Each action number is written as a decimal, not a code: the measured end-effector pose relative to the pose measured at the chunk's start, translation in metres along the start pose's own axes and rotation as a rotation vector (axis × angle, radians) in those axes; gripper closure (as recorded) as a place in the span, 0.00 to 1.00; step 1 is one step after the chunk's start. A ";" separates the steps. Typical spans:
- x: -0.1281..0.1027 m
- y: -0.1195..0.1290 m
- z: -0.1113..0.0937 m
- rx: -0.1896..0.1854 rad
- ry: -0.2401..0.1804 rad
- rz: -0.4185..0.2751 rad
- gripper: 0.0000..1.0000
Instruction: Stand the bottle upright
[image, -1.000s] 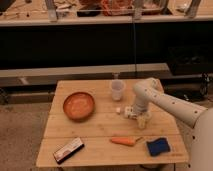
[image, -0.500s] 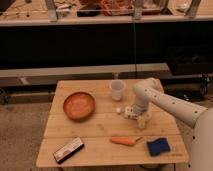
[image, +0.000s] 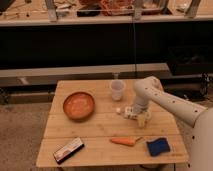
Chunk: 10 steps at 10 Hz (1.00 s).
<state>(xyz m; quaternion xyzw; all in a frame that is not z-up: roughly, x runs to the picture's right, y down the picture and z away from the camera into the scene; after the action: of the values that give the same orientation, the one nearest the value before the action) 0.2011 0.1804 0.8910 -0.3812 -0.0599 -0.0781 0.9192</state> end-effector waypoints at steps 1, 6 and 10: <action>-0.001 -0.002 -0.001 0.006 -0.006 -0.008 0.20; -0.006 -0.006 -0.011 0.039 -0.034 -0.023 0.20; -0.011 -0.013 -0.013 0.065 -0.053 -0.030 0.20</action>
<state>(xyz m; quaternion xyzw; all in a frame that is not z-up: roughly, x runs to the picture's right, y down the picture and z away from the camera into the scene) 0.1884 0.1631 0.8885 -0.3522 -0.0924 -0.0795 0.9280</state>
